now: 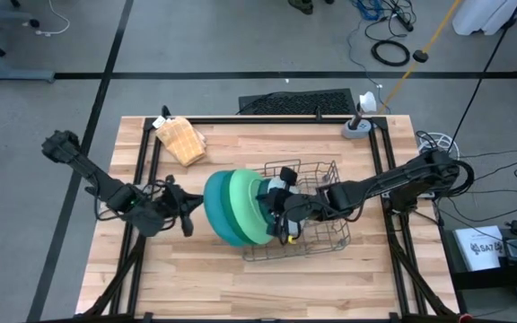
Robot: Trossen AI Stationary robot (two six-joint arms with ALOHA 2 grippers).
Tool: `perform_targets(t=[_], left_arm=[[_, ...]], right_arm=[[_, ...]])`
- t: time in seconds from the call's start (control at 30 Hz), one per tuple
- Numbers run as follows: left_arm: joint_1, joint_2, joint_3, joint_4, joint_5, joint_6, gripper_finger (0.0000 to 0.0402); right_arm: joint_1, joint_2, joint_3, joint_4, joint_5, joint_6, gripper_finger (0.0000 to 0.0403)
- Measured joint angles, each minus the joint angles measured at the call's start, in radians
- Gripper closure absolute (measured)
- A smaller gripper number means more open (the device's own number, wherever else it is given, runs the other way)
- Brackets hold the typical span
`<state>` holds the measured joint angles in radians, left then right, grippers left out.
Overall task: Sort dishes
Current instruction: Adjust the dishwasher rack
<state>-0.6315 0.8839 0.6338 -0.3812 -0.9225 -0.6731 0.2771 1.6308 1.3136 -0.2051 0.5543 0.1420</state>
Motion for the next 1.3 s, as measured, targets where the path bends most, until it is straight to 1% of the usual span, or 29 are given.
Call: perform_targets(t=[0.13, 0.23, 0.37, 0.53, 0.63, 0.77, 0.87, 0.97, 1.13, 1.3], left_arm=[[0.087, 0.078, 0.0, 0.008, 0.115, 0.002, 0.0393], [0.127, 0.141, 0.0, 0.024, 0.167, 0.002, 0.0393], [0.142, 0.179, 0.0, 0.032, 0.183, 0.007, 0.0393], [0.135, 0.137, 0.001, 0.015, 0.188, 0.028, 0.0393], [0.115, 0.084, 0.001, -0.08, 0.191, -0.012, 0.0393], [0.06, 0.016, 0.002, -0.31, 0.186, -0.186, 0.0393], [0.001, -0.03, 0.002, -0.424, 0.145, -0.292, 0.0393], [-0.067, -0.084, 0.002, -0.425, 0.058, -0.305, 0.0393], [-0.157, -0.143, 0.002, -0.314, -0.119, -0.189, 0.0393], [-0.192, -0.128, 0.002, -0.227, -0.228, -0.097, 0.0393]], right_arm=[[0.0, 0.033, 0.0, 0.04, -0.003, -0.005, 0.0401], [0.0, 0.045, 0.0, 0.062, -0.005, -0.014, 0.0401], [0.008, 0.046, 0.0, 0.12, -0.005, -0.056, 0.0401], [0.036, 0.051, 0.0, 0.258, -0.006, -0.168, 0.0401], [0.042, 0.054, 0.0, 0.262, -0.009, -0.188, 0.0401], [0.047, 0.054, 0.0, 0.252, -0.004, -0.186, 0.0401], [0.051, 0.054, 0.0, 0.251, -0.004, -0.186, 0.0401], [0.052, 0.054, 0.0, 0.238, -0.006, -0.181, 0.0401], [0.052, 0.054, 0.0, 0.238, -0.004, -0.18, 0.0401], [0.052, 0.054, 0.0, 0.238, -0.005, -0.18, 0.0401]])
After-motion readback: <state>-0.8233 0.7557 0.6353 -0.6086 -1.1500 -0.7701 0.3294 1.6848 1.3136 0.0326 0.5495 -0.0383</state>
